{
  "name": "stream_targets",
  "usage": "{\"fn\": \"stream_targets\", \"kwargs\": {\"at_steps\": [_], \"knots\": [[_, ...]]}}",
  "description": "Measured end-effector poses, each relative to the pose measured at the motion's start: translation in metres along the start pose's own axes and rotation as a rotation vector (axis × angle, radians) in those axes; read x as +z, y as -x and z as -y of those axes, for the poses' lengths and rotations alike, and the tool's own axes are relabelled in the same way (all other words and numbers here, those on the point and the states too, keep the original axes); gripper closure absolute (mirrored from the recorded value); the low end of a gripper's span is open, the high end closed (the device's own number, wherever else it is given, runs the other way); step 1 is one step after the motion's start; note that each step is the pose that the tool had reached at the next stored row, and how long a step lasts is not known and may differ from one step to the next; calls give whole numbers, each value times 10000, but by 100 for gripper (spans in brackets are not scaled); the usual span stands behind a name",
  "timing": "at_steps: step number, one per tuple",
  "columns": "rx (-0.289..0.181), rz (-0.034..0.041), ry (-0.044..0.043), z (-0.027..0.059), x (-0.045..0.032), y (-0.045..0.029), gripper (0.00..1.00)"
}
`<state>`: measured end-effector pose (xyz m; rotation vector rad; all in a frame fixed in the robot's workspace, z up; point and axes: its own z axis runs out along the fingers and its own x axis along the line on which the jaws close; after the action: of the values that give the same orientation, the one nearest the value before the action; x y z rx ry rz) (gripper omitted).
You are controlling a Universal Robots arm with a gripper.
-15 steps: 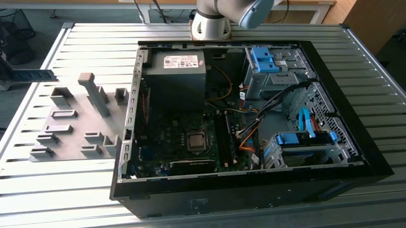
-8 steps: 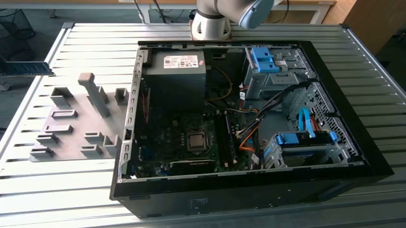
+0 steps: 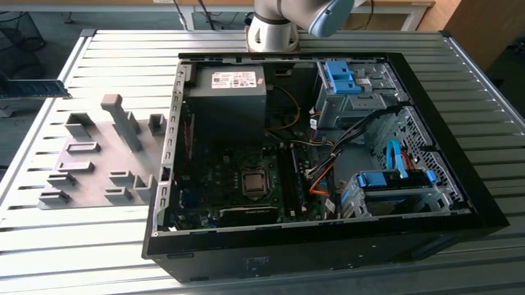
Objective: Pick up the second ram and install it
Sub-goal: 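Pick up the second ram and move it above second insertion slot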
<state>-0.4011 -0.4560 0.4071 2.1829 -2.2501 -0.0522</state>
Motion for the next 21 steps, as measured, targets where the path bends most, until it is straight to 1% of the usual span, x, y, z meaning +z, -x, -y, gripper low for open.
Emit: {"fn": "stream_targets", "kwargs": {"at_steps": [6, 15, 21], "knots": [[-1, 0, 0, 27, -1, 1, 86], [0, 0, -1, 132, -3, 4, 86], [0, 1, -1, 180, -4, 6, 86]]}}
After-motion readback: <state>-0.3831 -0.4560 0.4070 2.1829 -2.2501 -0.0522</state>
